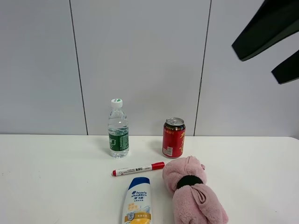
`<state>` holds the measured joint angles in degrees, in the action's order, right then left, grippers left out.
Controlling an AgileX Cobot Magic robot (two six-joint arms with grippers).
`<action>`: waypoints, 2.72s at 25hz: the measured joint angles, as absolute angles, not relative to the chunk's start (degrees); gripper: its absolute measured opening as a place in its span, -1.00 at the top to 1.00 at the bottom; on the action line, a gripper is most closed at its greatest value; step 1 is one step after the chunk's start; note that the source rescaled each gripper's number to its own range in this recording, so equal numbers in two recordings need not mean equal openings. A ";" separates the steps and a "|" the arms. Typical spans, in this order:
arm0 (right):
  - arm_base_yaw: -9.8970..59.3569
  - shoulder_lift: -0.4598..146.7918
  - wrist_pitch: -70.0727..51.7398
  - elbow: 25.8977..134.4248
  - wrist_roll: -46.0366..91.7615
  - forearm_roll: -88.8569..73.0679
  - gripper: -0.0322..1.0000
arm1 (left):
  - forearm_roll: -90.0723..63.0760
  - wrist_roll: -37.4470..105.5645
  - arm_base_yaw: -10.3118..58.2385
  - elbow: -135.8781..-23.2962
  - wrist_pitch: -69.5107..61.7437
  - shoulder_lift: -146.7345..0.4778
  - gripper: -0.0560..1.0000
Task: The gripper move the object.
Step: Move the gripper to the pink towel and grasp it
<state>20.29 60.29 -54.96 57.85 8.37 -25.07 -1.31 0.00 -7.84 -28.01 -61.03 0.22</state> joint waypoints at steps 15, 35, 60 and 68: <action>37.42 80.29 -55.15 57.85 -32.89 0.00 -1.00 | -1.31 0.00 -7.84 -28.01 -61.03 0.22 -1.00; 37.54 98.06 -44.90 57.96 -46.01 18.74 -1.00 | -1.31 0.00 -7.84 -28.01 -61.03 0.22 -1.00; 36.48 111.20 -28.31 57.97 -50.74 23.28 -1.00 | -1.31 0.00 -7.84 -28.01 -61.03 0.22 -1.00; 36.48 111.32 -27.94 57.97 -50.67 24.22 0.24 | -1.31 0.00 -7.84 -28.01 -61.03 0.22 -1.00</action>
